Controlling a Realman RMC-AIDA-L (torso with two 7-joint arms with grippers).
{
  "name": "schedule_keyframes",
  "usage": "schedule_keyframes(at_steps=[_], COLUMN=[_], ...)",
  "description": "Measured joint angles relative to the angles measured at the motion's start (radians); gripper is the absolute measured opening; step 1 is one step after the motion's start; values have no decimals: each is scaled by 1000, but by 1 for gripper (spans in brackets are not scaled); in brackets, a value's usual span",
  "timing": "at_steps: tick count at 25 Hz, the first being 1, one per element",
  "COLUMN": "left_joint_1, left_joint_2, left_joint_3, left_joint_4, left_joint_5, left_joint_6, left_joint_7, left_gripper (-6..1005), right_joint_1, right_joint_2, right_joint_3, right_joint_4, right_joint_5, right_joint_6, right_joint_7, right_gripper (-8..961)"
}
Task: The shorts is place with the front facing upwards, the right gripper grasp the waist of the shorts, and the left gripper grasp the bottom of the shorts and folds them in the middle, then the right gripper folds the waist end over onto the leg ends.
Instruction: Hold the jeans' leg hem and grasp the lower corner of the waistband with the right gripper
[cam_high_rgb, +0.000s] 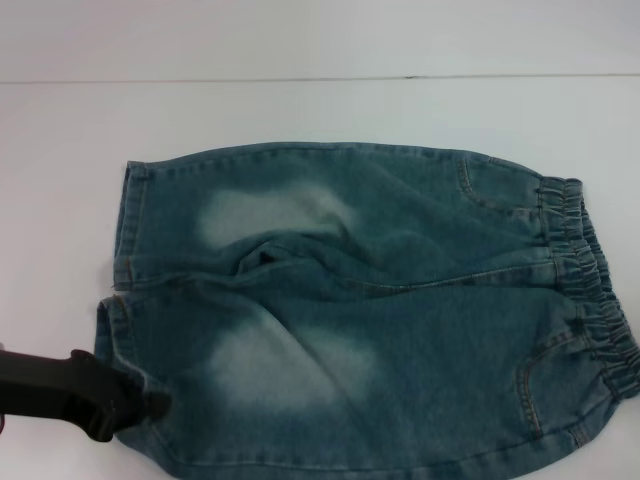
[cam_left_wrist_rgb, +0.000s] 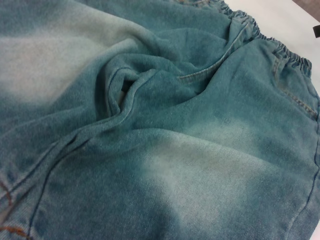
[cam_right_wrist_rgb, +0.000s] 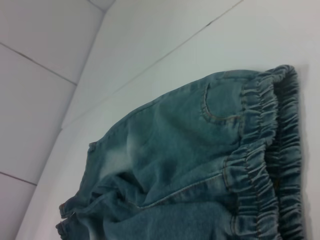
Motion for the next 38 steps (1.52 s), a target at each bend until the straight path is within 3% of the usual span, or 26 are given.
schedule_keyframes(at_steps=[7,28,38], left_joint_1=[-2,-37,-36], left_joint_2=[0,1,2], left_joint_3=[21,61,65], left_joint_4=[1,28,30], left_joint_5=[-19,-46,-49], left_joint_6=[0,-14,-26], left_joint_7=[-3,-12,-13], left_gripper=[3,4,3], right_joint_1=[5,8,43], right_joint_2=[-1,24,28], right_joint_3=[-2,-11,-13], right_joint_4=[0,1,1], right_joint_5=[-30,-55,-115], right_joint_6=[42,66,84], right_joint_7=[10,39,48], right_gripper=[916,916,915])
